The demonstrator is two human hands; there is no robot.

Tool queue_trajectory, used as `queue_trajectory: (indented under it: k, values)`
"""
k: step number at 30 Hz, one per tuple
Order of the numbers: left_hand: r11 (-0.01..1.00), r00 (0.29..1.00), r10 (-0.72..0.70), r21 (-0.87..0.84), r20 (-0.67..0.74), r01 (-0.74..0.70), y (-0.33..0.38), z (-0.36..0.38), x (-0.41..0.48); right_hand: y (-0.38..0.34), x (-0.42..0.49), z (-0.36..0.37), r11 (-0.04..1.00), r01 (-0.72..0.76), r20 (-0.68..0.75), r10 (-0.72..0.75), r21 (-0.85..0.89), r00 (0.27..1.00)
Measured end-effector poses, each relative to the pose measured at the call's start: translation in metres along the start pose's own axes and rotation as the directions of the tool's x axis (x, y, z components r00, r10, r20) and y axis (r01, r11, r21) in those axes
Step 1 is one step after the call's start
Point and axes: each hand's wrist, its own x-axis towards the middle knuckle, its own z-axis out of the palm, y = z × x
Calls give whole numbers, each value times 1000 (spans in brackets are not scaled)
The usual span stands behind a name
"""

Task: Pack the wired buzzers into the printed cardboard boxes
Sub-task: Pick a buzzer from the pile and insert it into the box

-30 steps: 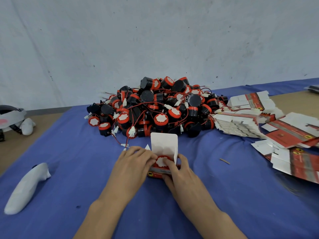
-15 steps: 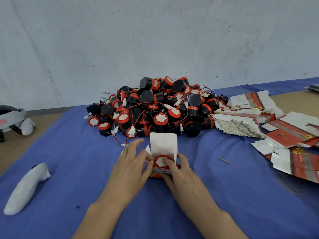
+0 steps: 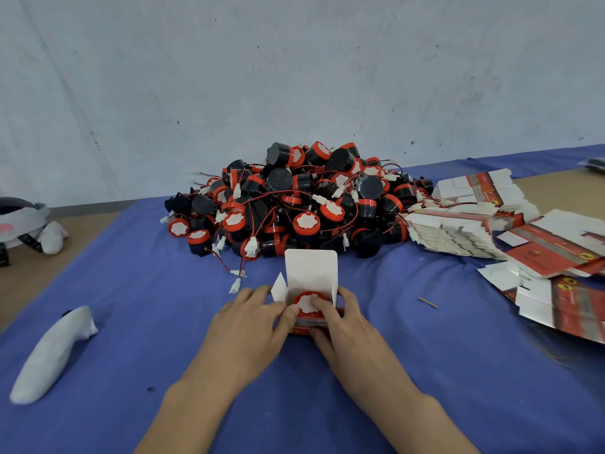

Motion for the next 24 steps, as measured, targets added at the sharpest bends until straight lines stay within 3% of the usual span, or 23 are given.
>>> queue_trajectory:
  k: [3,8,11,13,16,20,24]
  values:
    - [1000,1000,14,5,-12,-14,0,1,-1,0,0,0,1000,7,4,-7,-1,1000]
    - [998,987,53,-9,-154,-55,-2,4,-3,2,-1,1,1000,19,-9,-19,10,1000]
    - [987,971,70,-122,-227,-100,-5,3,-6,6,0,1,999,24,4,-25,46,1000]
    - [955,967,-9,-290,-256,-67,-5,4,-8,9,0,0,996,30,12,-32,87,999]
    - [856,965,-126,-517,-229,-11,-7,6,-8,13,0,-3,979,39,40,-48,200,998]
    - [767,963,-183,-641,-198,14,-10,9,-7,11,2,-12,904,81,-3,-87,421,996]
    - [624,965,-227,-780,-132,40,-8,10,-2,6,1,-16,732,-19,-41,64,681,997]
